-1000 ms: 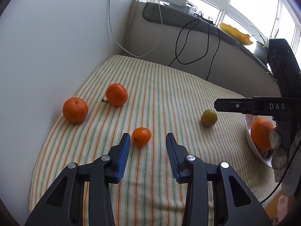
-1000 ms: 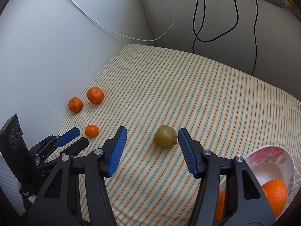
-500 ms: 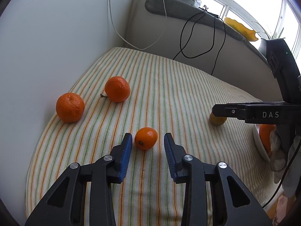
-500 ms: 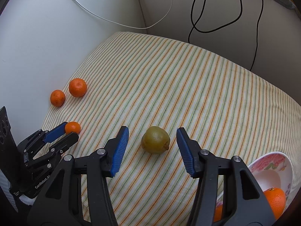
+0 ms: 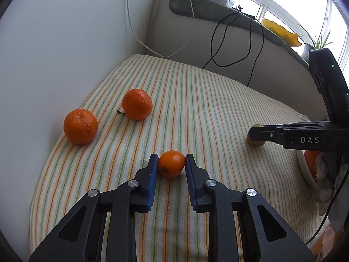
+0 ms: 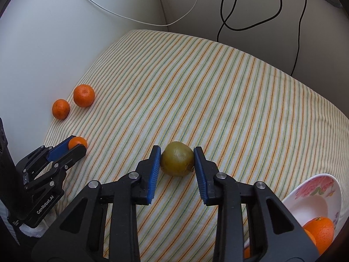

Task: Organize fruits
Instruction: 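Move the left gripper to a small tangerine while right approaches a green plum, then grasp and lift the tangerine with left while right grasps the green plum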

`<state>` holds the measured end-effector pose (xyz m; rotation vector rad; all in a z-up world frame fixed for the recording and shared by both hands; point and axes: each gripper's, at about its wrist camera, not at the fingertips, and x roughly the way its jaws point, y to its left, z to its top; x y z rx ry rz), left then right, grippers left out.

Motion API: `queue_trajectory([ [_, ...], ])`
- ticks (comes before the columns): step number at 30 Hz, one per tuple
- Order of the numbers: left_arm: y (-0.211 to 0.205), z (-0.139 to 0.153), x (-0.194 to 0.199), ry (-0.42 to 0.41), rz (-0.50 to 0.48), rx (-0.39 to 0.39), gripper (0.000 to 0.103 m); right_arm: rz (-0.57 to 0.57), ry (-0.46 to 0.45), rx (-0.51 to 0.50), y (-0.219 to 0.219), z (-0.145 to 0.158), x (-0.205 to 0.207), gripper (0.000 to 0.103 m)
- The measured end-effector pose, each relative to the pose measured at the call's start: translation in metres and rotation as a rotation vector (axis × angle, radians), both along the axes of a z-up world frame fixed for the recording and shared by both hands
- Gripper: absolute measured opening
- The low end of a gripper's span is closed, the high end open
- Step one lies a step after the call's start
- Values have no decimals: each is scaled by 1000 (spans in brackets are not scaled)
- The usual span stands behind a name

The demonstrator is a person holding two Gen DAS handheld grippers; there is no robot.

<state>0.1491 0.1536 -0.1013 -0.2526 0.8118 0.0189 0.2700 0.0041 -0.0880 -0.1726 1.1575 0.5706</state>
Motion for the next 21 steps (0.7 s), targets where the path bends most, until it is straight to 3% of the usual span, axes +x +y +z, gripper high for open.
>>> queue_trajectory([
  [10, -6, 13, -12, -35, -10, -17, 23, -19, -9, 63, -19, 18, -3, 31],
  [21, -48, 42, -32, -105, -91, -20, 23, -28, -76, 180, -59, 67, -31, 31],
])
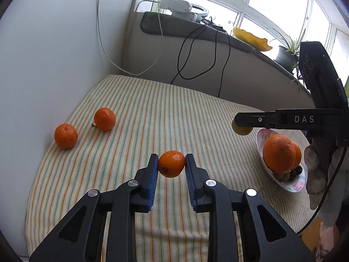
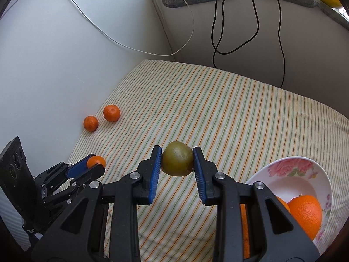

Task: Organize fruits
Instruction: 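Grasp and lift the tangerine with left while right grasps the green plum, then carry the tangerine in the left gripper while the right carries the green plum over the plate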

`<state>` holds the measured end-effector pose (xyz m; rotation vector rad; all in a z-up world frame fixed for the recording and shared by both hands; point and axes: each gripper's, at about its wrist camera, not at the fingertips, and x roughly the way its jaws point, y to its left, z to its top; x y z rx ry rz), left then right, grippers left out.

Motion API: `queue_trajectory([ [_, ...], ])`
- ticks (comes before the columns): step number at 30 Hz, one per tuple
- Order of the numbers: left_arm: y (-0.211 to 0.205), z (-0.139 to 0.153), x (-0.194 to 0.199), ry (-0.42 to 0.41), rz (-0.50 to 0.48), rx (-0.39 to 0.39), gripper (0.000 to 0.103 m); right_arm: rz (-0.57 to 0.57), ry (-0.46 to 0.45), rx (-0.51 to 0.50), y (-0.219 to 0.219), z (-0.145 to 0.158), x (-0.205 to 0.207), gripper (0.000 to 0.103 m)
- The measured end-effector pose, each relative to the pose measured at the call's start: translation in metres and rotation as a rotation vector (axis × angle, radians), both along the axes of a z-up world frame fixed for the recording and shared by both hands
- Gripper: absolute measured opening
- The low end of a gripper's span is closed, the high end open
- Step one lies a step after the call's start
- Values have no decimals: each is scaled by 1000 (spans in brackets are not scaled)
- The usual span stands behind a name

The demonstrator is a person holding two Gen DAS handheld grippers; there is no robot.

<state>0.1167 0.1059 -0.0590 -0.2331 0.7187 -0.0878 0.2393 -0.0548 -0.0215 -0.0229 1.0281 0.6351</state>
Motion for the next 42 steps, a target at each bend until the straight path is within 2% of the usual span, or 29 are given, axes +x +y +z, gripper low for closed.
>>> queue_trajectory([
  [7, -38, 17, -8, -36, -80, -7, 23, -18, -79, 41, -44, 32, -25, 31],
  [19, -118, 31, -14, -62, -235, -6, 23, -123, -157, 64, -130, 51, -49, 30],
  [30, -181, 27, -18, -46, -340, 5, 23, -211, -140, 52, -198, 31, -54, 31],
  [42, -214, 19, -13, -21, -376, 37, 23, -246, -102, 54, -226, 5, -51, 31],
])
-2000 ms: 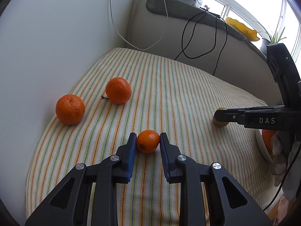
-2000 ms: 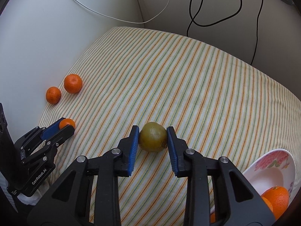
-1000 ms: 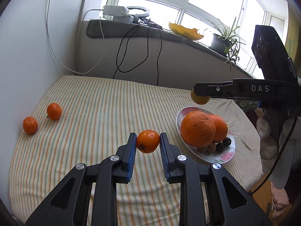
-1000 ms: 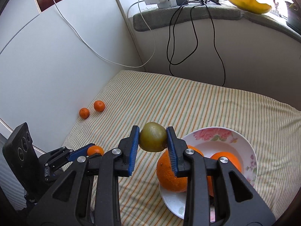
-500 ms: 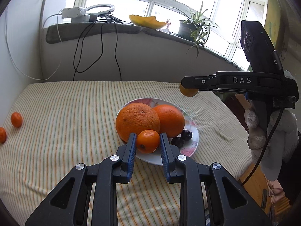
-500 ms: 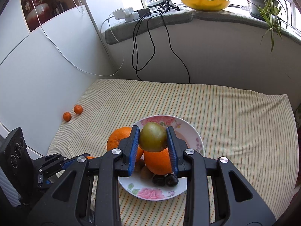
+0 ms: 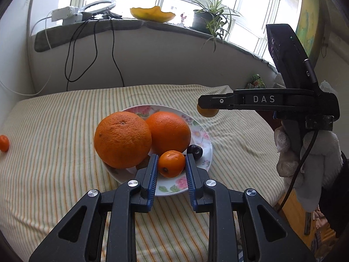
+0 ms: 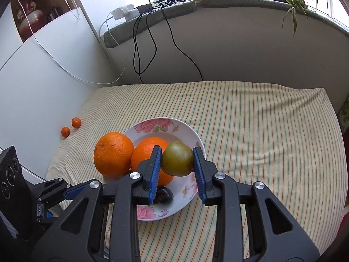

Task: Organize fruits
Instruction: 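Carry the tangerine in the left gripper while the right carries the green plum over the plate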

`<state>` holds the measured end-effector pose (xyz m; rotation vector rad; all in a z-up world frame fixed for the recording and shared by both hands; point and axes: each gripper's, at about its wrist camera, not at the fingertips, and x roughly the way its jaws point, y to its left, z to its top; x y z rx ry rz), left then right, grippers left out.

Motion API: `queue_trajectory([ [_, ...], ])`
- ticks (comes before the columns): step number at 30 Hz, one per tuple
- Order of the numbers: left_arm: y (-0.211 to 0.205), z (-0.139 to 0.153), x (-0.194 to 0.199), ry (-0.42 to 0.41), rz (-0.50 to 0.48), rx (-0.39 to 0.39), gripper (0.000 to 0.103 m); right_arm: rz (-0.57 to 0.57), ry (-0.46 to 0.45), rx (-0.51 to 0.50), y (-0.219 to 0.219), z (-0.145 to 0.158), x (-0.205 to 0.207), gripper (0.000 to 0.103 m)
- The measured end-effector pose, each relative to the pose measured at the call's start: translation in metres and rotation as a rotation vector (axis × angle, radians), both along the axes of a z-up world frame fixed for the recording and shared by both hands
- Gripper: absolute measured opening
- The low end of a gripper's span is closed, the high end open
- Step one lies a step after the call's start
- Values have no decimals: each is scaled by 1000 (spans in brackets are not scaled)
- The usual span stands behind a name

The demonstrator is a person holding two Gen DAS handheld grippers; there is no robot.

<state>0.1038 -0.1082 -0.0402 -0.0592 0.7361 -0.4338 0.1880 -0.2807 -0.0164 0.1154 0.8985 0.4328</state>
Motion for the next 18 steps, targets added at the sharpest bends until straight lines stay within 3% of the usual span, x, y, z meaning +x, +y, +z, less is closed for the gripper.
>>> queue_trajectory([
  [18, -16, -12, 9, 12, 3, 45, 23, 8, 39, -3, 0, -21, 5, 31],
])
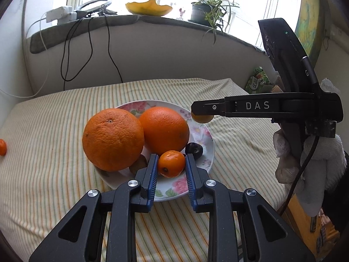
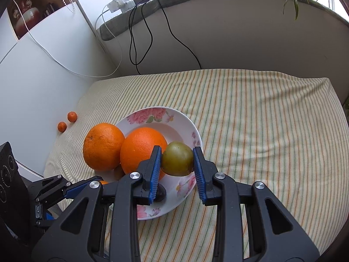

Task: Organize fruits
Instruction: 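Carry the tangerine in the left gripper while the right carries the green plum over the plate, then release the tangerine with left onto the plate while right releases the green plum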

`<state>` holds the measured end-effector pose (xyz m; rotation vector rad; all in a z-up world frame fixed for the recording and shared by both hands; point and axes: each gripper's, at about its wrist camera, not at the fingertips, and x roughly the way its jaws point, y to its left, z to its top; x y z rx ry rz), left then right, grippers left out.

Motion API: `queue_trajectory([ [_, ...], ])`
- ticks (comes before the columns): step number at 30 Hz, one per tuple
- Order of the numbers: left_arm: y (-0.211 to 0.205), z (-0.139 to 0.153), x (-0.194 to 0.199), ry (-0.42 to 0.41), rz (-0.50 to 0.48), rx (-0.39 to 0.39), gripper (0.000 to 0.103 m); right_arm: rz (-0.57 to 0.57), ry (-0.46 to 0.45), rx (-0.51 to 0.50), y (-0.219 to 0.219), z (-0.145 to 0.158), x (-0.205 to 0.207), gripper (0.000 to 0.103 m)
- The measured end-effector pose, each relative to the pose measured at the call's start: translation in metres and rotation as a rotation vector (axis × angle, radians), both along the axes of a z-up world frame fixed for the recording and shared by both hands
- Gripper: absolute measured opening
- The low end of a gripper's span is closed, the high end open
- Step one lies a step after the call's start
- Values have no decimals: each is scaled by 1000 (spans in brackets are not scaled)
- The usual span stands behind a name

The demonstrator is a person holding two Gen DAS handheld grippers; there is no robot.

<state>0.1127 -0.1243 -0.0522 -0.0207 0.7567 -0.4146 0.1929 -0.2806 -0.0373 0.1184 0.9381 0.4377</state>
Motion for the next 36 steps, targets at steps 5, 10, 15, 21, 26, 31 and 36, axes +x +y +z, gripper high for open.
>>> queue_trajectory([
  [5, 0, 0, 0, -1, -2, 1, 23, -7, 6, 6, -1, -2, 1, 31],
  [10, -1, -1, 1, 1, 0, 0, 23, 0, 20, 13, -2, -5, 4, 31],
  [15, 0, 0, 1, -1, 2, 1, 23, 9, 22, 9, 0, -5, 4, 31],
  [21, 1, 0, 1, 0, 3, 7, 24, 11, 16, 5, 1, -4, 4, 31],
  [26, 2, 0, 2, -1, 10, 7, 24, 12, 14, -4, 2, -3, 3, 32],
  [31, 3, 0, 1, -3, 13, 9, 31, 7, 0, -4, 0, -1, 1, 49],
  [36, 3, 4, -1, -10, 16, 4, 34, 6, -19, 4, -1, 6, -1, 54],
])
